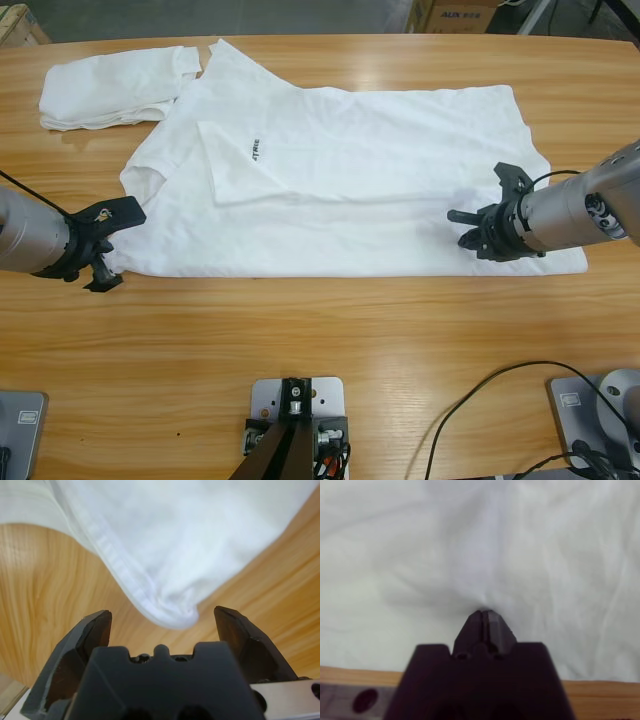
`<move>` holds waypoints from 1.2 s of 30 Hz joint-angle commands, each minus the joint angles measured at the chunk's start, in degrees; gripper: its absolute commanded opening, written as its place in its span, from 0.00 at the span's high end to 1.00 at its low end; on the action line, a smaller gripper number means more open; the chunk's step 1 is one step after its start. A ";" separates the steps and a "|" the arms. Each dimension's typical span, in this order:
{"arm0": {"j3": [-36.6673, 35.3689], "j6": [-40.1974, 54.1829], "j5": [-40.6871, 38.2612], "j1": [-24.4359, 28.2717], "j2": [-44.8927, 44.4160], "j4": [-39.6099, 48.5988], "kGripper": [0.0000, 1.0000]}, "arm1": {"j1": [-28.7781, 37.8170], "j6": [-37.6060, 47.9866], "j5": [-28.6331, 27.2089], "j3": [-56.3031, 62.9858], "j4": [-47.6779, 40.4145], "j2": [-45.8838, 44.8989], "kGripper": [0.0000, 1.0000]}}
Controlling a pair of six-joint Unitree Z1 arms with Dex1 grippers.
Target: Fold clothes
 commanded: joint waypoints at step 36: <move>-2.92 -35.77 -15.29 3.94 -0.32 -0.80 1.00 | 0.37 0.08 -0.52 3.24 -2.17 2.71 1.00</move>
